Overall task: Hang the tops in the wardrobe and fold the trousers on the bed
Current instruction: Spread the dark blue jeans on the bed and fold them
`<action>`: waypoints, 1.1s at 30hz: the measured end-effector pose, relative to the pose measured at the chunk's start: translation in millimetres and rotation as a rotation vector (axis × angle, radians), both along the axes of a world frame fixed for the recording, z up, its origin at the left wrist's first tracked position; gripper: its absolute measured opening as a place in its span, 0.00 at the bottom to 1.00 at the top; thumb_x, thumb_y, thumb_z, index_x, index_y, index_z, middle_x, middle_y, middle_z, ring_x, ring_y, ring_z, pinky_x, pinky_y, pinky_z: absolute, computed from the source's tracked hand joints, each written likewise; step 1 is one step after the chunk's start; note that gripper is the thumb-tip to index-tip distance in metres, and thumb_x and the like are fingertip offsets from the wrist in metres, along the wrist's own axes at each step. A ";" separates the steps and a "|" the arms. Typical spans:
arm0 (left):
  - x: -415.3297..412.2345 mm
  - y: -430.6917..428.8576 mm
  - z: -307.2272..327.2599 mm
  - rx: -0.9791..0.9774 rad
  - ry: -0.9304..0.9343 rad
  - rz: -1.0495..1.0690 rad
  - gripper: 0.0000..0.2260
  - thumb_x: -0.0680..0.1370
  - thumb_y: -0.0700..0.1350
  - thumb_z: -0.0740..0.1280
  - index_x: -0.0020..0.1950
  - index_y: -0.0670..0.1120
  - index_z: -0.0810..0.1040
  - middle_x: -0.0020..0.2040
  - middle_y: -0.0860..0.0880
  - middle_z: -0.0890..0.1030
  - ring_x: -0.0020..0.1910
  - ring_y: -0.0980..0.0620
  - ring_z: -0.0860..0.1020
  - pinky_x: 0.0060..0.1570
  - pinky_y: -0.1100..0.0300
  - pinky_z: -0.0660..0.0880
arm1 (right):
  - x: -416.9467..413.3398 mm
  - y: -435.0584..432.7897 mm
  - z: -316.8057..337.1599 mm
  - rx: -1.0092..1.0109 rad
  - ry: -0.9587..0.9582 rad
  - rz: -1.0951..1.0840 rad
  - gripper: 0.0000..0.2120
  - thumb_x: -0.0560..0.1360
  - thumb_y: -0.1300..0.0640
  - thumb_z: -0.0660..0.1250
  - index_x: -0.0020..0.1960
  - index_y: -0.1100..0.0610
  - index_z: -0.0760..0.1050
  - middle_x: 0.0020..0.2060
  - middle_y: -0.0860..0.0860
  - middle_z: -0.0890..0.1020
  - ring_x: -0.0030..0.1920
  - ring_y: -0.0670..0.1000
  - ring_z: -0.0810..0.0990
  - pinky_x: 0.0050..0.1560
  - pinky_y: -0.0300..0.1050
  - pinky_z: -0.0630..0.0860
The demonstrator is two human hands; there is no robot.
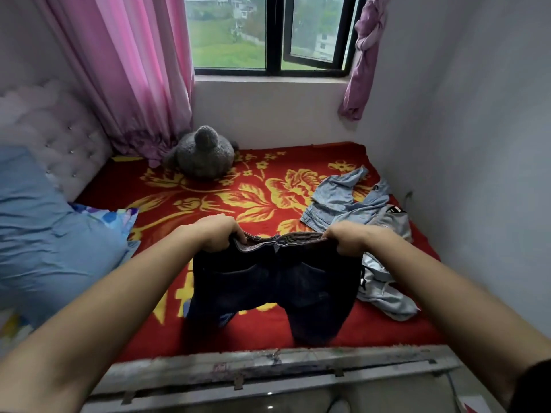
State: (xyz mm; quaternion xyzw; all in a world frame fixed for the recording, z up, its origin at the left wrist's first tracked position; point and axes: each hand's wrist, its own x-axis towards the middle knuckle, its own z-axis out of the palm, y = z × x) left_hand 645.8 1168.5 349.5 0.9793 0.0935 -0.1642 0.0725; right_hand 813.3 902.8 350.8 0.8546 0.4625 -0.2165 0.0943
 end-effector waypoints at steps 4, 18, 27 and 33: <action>-3.4 6.8 -18.2 0.094 -0.034 0.080 0.23 0.73 0.42 0.64 0.66 0.60 0.77 0.63 0.53 0.78 0.63 0.50 0.75 0.54 0.57 0.74 | 3.6 -0.5 -7.5 0.153 -0.003 -0.009 0.17 0.72 0.55 0.67 0.60 0.54 0.79 0.56 0.52 0.79 0.59 0.53 0.77 0.60 0.47 0.74; -4.2 22.4 -24.4 -0.031 -0.391 0.170 0.11 0.73 0.37 0.69 0.46 0.52 0.75 0.45 0.50 0.78 0.49 0.44 0.78 0.44 0.56 0.70 | 9.9 -18.6 -19.3 0.545 -0.298 0.150 0.18 0.80 0.45 0.63 0.61 0.56 0.80 0.50 0.54 0.81 0.49 0.56 0.82 0.49 0.49 0.76; -1.6 14.8 -31.7 0.272 -0.157 0.124 0.22 0.76 0.36 0.61 0.69 0.42 0.61 0.58 0.42 0.77 0.55 0.40 0.78 0.43 0.52 0.71 | -10.1 -3.4 -25.8 0.332 -0.517 0.036 0.10 0.84 0.56 0.54 0.61 0.58 0.68 0.52 0.55 0.74 0.48 0.57 0.81 0.38 0.49 0.71; -4.6 35.4 -8.2 0.440 -0.527 -0.049 0.11 0.79 0.48 0.58 0.58 0.44 0.68 0.48 0.43 0.80 0.47 0.40 0.80 0.38 0.51 0.70 | 8.5 5.6 3.0 0.472 -0.514 -0.009 0.14 0.84 0.46 0.54 0.57 0.57 0.69 0.51 0.55 0.79 0.45 0.60 0.82 0.38 0.49 0.71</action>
